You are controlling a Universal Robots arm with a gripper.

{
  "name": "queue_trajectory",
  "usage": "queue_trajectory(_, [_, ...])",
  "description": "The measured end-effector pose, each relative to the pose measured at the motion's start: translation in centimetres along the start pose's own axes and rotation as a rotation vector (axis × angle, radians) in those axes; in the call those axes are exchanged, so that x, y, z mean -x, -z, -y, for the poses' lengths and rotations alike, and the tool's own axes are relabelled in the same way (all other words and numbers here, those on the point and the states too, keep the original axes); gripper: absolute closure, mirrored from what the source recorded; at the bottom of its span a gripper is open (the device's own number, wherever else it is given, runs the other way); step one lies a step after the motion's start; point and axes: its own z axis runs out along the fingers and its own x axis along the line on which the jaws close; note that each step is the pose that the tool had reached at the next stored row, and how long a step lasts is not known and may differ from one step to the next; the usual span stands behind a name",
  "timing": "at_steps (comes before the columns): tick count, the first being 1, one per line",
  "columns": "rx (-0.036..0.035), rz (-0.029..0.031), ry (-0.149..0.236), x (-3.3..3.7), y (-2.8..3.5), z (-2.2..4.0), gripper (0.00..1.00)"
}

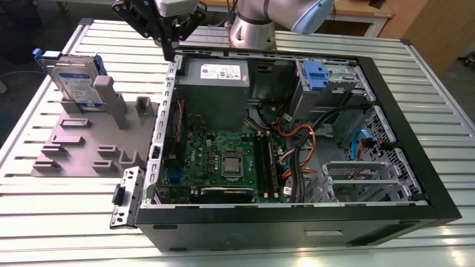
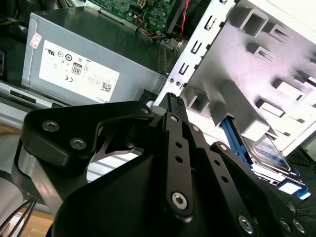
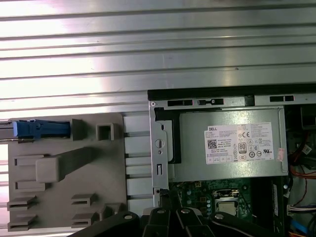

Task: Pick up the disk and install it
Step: 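Reach for the disk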

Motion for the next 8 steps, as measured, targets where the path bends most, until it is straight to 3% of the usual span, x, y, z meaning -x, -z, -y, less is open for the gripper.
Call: queue_trajectory(8, [0.0,0.0,0.0,-0.29,0.0,0.02,0.89])
